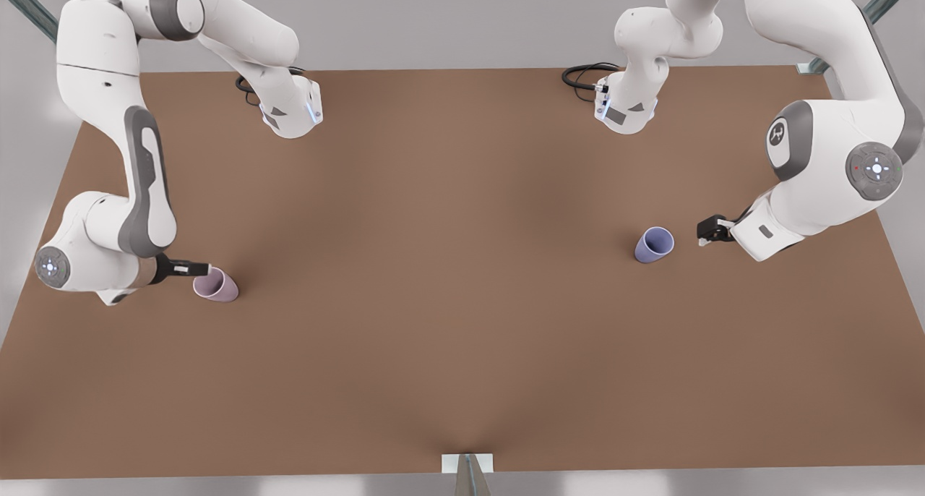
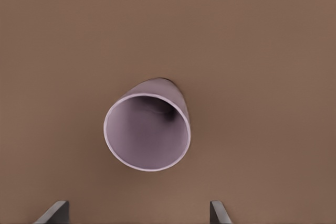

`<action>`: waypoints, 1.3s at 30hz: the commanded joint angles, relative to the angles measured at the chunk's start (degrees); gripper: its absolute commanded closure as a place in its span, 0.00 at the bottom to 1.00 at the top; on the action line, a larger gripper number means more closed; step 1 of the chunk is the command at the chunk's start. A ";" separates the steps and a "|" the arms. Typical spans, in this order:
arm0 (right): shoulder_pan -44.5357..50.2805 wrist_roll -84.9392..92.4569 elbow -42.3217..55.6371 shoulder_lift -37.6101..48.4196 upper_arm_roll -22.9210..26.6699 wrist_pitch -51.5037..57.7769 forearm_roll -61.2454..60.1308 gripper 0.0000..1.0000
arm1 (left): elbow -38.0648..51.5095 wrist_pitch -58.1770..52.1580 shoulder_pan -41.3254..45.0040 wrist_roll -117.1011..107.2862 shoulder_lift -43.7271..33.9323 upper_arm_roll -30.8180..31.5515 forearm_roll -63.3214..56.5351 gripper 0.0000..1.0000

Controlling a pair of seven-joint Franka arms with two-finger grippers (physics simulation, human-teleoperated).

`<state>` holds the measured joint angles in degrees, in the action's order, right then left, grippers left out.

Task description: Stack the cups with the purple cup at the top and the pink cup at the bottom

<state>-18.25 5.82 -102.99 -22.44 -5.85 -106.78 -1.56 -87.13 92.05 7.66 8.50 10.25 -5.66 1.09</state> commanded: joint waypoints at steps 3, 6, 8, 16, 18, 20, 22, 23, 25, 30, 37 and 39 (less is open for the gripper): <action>-1.44 6.40 -4.24 -0.76 0.05 -13.81 -0.99 0.00 | 0.03 -1.17 -0.02 0.81 -0.06 -0.05 -0.04 0.00; -1.62 6.58 -5.82 -0.76 0.05 -16.18 -0.82 0.00 | 0.20 -1.61 -0.02 1.34 -0.32 -0.05 -0.13 0.00; -1.62 6.66 -6.17 -1.11 0.05 -17.76 -0.46 0.00 | 0.73 -1.78 -0.02 1.08 -0.50 0.04 -0.13 0.00; -1.62 6.66 -8.81 -3.57 0.14 -21.81 0.85 0.29 | 1.35 -3.36 0.42 1.52 -1.37 0.13 -0.13 0.00; -1.71 6.49 -8.81 -3.93 0.14 -20.67 0.85 0.46 | 1.43 -3.36 0.42 1.52 -1.20 0.21 -0.13 0.00; -1.79 6.14 -8.64 -3.93 0.05 -20.58 0.85 0.68 | 1.35 -3.28 0.42 1.52 -1.11 0.13 -0.13 0.00; -1.79 6.57 -8.46 -3.84 0.05 -19.70 0.77 0.79 | 1.26 -3.36 0.33 1.52 -1.20 0.13 -0.13 0.00; -1.88 6.66 -8.29 -3.58 0.05 -16.98 0.77 0.79 | 1.26 -3.36 0.42 1.52 -1.20 0.13 -0.22 0.00; -1.79 6.58 -7.93 -3.22 0.05 -16.18 0.59 0.79 | 1.26 -3.28 0.69 1.25 -0.76 0.13 -0.22 0.00; -0.65 5.87 -0.99 -2.26 -0.82 -10.73 0.77 0.79 | 1.08 -3.01 0.60 1.43 0.03 0.13 -0.13 0.00; 21.31 -27.76 5.16 -2.96 -0.91 -10.47 0.33 0.79 | 1.17 -3.80 0.69 1.34 0.03 0.21 -0.04 0.00; 29.22 -40.95 11.30 -6.20 -0.91 -6.08 -0.37 0.79 | 1.43 -4.76 0.69 1.34 0.03 0.39 -0.04 0.00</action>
<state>8.94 1.40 -92.84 -28.14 -6.75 -117.02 -1.78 -85.83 88.30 8.33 9.74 10.58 -5.33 1.06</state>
